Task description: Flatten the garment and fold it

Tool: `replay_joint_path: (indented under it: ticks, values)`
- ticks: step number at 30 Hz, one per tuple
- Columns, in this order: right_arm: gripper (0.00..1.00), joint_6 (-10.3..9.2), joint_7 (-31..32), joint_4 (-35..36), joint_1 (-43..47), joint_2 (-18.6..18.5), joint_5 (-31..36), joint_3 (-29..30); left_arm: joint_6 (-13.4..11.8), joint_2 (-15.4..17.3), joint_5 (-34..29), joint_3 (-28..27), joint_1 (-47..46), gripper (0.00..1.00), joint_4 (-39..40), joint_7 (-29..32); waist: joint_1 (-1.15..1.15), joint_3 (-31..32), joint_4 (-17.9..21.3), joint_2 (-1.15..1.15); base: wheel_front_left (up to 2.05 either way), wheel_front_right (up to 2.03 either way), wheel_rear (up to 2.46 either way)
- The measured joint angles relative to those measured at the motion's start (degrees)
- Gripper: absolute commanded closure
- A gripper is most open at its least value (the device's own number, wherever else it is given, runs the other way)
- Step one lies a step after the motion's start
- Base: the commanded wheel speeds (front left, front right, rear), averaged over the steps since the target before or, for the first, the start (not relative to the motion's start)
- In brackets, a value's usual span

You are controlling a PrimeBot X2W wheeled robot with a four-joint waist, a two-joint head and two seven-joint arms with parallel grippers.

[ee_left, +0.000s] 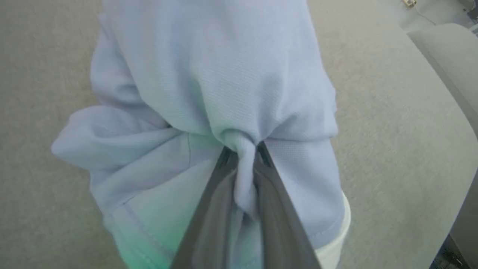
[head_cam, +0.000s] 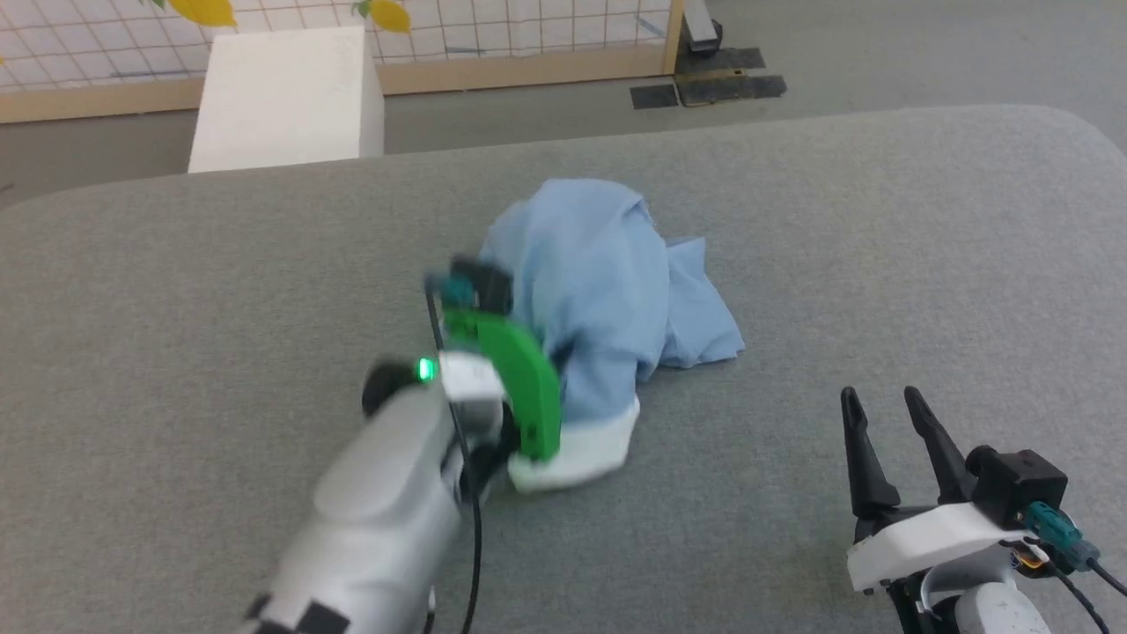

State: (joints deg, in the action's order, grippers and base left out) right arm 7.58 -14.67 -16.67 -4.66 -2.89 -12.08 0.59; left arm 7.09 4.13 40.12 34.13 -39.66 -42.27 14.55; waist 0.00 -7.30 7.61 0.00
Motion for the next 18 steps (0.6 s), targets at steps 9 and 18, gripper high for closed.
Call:
replay_joint_path:
  ticks: [9, 18]
  values:
    - [0.00, 0.00, 0.0, -0.1, 0.1, 0.0, -0.1, 0.0, 0.0, -0.8, 3.3, 2.8, 3.3, 0.31, -7.1, 4.4, 0.00, -0.1, 0.3, 0.00, 0.00, 0.00, 0.00]
    - [0.00, 0.00, 0.0, -0.9, 1.7, 0.0, -0.1, 0.1, 0.4, -0.6, 11.5, -2.8, 2.2, 0.00, -2.7, 5.9, 0.00, 2.9, -1.6, 0.00, 0.00, 0.00, 0.00]
